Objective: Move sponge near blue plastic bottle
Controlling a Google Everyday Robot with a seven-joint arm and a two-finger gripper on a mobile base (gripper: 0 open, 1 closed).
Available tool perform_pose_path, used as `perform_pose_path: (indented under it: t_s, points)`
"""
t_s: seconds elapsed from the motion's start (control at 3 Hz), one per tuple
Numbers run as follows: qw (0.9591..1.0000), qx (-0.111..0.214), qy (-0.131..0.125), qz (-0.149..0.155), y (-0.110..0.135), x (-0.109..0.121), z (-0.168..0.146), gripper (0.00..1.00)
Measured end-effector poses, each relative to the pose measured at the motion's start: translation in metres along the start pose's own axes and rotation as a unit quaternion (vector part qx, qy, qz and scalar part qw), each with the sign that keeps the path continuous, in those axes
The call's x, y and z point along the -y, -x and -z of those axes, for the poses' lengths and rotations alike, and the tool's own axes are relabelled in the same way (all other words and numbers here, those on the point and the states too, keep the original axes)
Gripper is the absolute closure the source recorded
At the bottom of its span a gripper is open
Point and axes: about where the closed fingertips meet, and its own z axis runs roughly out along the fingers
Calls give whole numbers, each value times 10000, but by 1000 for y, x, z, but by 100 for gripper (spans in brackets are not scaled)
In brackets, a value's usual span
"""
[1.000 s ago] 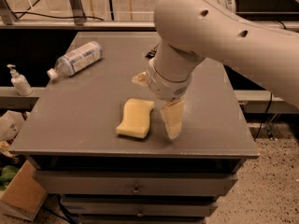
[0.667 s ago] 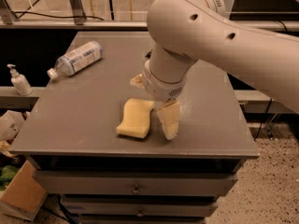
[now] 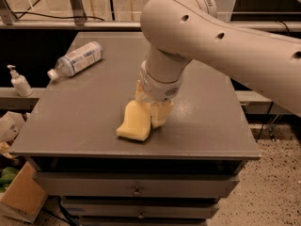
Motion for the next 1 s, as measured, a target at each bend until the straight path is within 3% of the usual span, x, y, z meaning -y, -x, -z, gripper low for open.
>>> perform_pose_path:
  t_s: [0.67,1.0]
  points:
    - [9997,-153,78,-180,2,1,11,87]
    - [9992,-251,66,-313,3,3,22,100]
